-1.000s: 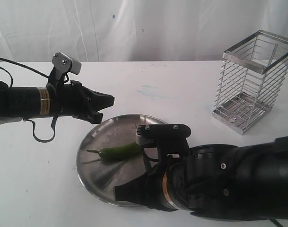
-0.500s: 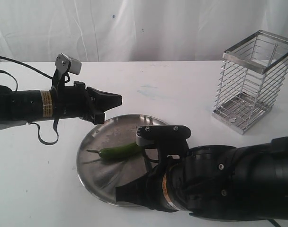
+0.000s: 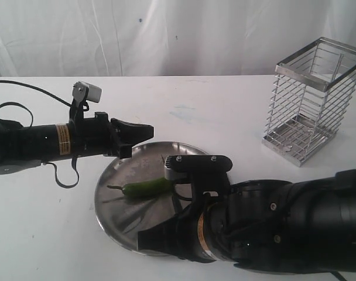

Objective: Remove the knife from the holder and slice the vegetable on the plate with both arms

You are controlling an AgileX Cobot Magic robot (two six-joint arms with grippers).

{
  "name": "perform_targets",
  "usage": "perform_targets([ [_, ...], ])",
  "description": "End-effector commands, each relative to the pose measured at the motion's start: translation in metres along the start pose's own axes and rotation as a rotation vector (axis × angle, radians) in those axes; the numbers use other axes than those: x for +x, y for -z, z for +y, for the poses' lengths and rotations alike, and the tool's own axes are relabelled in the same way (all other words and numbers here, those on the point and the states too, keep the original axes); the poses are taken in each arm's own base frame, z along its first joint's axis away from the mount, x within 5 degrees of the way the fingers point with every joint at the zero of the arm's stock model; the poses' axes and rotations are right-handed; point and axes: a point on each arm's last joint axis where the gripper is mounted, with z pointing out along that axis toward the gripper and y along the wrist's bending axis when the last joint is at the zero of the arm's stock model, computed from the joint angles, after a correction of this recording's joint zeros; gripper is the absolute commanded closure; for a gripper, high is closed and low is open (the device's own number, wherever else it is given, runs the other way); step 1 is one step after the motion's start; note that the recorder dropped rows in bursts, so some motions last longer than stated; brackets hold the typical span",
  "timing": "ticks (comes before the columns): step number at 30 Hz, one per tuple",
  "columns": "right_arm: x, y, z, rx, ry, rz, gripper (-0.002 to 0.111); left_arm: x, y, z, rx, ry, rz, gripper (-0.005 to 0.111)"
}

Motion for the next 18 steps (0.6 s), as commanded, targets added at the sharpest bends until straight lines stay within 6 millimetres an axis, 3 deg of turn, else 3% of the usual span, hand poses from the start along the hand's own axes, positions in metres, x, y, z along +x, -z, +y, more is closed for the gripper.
perform_targets([
  [1,0.0002,0.0002,-0.0035,0.036,0.002,0.002,0.108,-0.003,0.0003,0.0002,0.005,-0.001,-0.018,0.106],
  [18,0.0017,-0.0035,-0.003,0.036,0.006,0.01,0.108,-0.002,0.0003,-0.0007,0.015,-0.01,-0.007,0.106],
])
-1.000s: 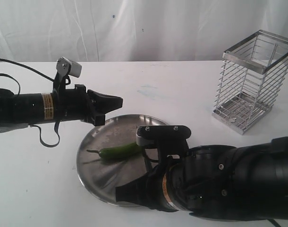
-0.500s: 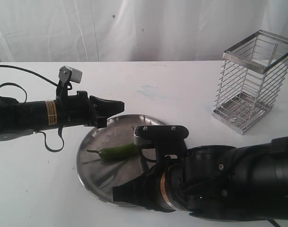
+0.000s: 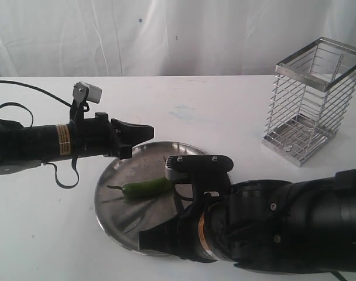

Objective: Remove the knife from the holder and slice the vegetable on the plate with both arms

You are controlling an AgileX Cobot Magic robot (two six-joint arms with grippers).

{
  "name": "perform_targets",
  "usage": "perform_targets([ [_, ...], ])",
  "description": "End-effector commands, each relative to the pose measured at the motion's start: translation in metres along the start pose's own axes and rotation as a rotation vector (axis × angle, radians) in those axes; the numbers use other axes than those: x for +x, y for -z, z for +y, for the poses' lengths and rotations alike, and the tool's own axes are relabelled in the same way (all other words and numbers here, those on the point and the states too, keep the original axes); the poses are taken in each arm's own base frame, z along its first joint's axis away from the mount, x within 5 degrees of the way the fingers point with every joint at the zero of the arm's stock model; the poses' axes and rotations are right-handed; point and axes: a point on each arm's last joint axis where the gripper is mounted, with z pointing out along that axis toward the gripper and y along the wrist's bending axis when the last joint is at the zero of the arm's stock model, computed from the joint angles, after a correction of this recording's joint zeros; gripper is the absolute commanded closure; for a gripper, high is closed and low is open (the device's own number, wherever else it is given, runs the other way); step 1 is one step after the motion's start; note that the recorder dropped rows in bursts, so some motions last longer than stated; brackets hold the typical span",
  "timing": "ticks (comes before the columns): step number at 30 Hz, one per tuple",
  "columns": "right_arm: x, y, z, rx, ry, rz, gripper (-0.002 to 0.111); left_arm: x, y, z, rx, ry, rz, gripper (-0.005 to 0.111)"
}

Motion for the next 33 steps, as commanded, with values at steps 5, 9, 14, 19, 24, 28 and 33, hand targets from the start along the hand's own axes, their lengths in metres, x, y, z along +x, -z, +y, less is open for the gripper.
perform_targets([
  [5,0.004,-0.008,-0.002,0.03,0.01,0.021,0.108,-0.002,0.0,-0.001,0.013,-0.008,-0.008,0.106],
  [9,0.004,-0.01,-0.001,0.028,0.012,0.024,0.108,-0.002,0.0,-0.001,0.013,-0.008,-0.008,0.106],
  [14,0.004,-0.01,0.0,0.016,0.011,0.022,0.108,-0.002,0.0,-0.001,0.015,-0.009,-0.008,0.106],
  [19,0.004,-0.01,0.0,0.014,0.011,0.022,0.108,-0.001,-0.003,-0.004,0.022,0.016,-0.008,0.106],
  [24,0.004,-0.01,0.0,0.014,0.011,0.022,0.108,0.012,-0.018,-0.017,0.071,0.02,0.032,0.106],
  [28,0.004,-0.01,0.0,0.014,0.01,0.022,0.108,0.018,-0.023,-0.014,0.053,0.037,0.024,0.106],
  [33,0.004,-0.01,0.0,0.014,0.008,0.023,0.108,0.017,-0.023,-0.014,0.046,0.044,0.015,0.106],
])
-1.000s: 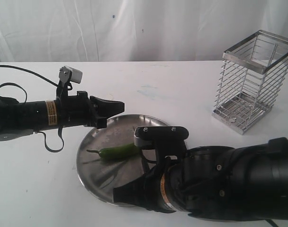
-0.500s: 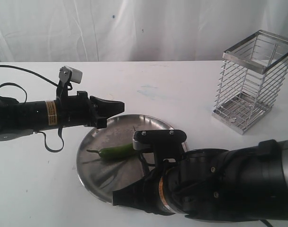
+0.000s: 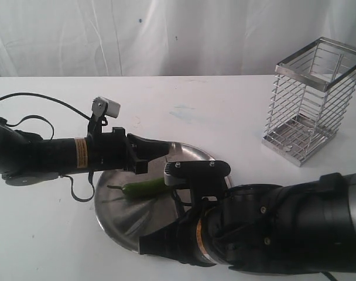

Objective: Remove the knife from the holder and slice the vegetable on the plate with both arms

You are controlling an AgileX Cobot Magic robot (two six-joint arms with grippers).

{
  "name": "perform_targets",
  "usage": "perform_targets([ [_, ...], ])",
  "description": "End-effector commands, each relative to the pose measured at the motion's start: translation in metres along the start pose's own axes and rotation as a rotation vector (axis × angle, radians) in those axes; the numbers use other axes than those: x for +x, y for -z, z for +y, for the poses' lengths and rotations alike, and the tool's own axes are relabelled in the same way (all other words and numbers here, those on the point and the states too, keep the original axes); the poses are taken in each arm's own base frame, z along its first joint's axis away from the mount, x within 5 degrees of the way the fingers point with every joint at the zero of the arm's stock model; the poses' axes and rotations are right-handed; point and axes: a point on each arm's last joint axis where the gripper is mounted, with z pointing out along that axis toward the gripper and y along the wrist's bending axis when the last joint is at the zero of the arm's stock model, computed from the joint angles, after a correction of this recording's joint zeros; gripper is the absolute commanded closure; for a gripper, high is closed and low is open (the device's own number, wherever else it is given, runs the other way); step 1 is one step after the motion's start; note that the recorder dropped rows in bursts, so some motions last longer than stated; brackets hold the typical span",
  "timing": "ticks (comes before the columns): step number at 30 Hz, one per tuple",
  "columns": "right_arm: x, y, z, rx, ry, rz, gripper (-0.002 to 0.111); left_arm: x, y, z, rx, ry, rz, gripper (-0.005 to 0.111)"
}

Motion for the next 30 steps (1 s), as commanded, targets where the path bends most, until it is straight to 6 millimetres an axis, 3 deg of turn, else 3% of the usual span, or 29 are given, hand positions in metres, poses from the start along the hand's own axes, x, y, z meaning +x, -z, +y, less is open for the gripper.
perform_targets([
  [1,0.0,-0.001,0.0,-0.005,-0.001,0.0,0.108,-0.003,-0.001,-0.001,-0.001,-0.001,-0.018,0.106],
  [8,0.0,-0.001,0.0,-0.005,-0.001,0.0,0.108,0.008,-0.006,0.007,-0.023,0.001,0.041,0.106],
  [15,0.0,-0.001,0.0,-0.005,-0.004,0.001,0.108,0.002,-0.016,0.013,0.022,-0.006,0.074,0.106],
  [23,0.0,-0.001,0.001,-0.007,-0.004,0.001,0.108,0.008,-0.016,0.022,-0.063,-0.031,0.169,0.106],
  [30,0.0,-0.001,0.001,-0.009,-0.004,0.001,0.108,0.014,-0.021,0.018,-0.082,-0.052,0.221,0.106],
])
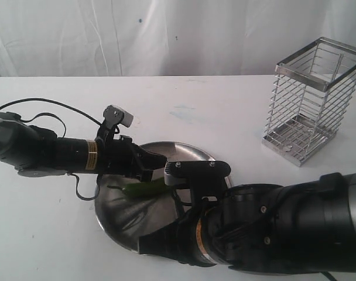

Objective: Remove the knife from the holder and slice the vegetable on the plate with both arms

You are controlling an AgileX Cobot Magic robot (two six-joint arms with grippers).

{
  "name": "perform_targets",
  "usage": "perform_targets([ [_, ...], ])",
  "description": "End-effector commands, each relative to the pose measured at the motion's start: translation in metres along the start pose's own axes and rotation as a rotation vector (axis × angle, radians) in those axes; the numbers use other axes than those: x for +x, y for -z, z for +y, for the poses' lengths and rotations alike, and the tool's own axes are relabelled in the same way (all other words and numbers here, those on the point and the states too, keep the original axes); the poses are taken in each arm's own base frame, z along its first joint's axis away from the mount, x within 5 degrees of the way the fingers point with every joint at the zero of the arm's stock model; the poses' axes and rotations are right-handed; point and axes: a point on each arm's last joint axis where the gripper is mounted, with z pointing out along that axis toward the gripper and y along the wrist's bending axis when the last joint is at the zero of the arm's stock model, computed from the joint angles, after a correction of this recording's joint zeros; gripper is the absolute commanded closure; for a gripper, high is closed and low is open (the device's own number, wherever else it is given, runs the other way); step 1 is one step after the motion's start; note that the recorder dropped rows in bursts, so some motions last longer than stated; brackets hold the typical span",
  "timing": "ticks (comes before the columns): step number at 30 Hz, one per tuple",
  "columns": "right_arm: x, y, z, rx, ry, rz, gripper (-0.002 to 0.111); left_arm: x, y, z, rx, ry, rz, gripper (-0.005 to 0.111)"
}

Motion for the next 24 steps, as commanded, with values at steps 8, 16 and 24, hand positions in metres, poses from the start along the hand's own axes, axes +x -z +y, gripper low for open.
perform_targets([
  [8,0.0,-0.001,0.0,-0.005,0.003,-0.001,0.108,-0.003,0.001,-0.002,-0.004,-0.011,0.003,0.106],
  [16,0.001,-0.001,0.0,-0.005,-0.014,0.005,0.108,-0.024,0.019,0.004,0.026,0.009,-0.133,0.107],
  [24,0.001,-0.001,0.0,-0.005,-0.014,0.005,0.108,-0.024,0.008,-0.01,0.087,0.015,-0.161,0.107],
])
